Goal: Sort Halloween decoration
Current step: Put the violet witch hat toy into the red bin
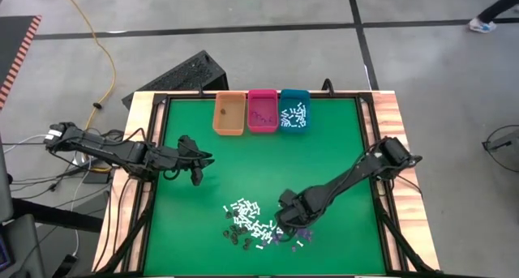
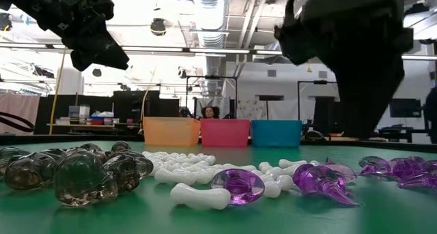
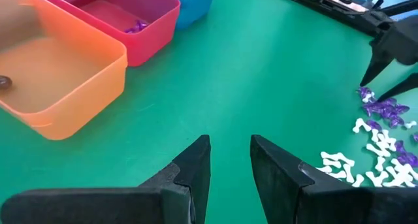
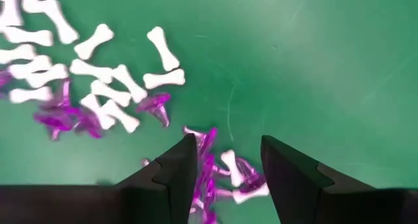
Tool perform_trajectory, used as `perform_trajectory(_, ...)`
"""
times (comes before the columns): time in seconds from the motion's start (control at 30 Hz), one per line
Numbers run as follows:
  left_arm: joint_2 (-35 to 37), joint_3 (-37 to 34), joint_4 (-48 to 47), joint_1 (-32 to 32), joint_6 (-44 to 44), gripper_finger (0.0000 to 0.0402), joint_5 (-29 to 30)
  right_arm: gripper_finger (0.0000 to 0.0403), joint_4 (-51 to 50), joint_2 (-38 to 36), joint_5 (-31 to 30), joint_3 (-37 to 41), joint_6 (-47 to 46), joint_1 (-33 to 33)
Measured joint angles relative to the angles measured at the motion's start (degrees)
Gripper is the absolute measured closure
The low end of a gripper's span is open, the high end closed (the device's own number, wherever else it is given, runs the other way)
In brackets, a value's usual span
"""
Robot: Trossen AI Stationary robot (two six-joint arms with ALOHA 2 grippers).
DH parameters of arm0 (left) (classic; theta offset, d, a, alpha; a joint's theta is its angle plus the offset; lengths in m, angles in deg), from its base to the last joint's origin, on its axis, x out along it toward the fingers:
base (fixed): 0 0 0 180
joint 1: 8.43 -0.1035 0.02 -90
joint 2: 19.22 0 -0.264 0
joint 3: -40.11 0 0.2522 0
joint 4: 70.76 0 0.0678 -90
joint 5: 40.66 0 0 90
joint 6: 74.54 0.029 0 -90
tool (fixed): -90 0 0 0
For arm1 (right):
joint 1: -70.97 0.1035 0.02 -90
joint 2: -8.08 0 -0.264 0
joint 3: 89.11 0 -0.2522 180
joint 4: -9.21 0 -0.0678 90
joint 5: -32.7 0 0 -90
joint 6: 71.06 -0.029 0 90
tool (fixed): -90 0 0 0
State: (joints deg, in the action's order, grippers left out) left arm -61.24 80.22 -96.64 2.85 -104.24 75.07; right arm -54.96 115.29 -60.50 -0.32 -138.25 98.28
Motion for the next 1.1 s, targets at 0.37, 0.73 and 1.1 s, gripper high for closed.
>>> perform_trajectory(0.37,0.0,0.0,-0.42,0.0,-0.77,0.0303,0.04,0.0207,2.28,2.32,0.62,-0.06,-3.3,1.82)
perform_trajectory(0.73,0.02,0.0,-0.5,-0.02,-1.0,0.0303,0.17,0.0259,4.01,5.93,2.99,-0.3,-3.16,1.79)
perform_trajectory(1.1,0.02,0.0,-0.48,-0.02,-1.0,0.0303,1.7,0.038,3.54,5.67,3.41,-0.17,2.18,-0.56)
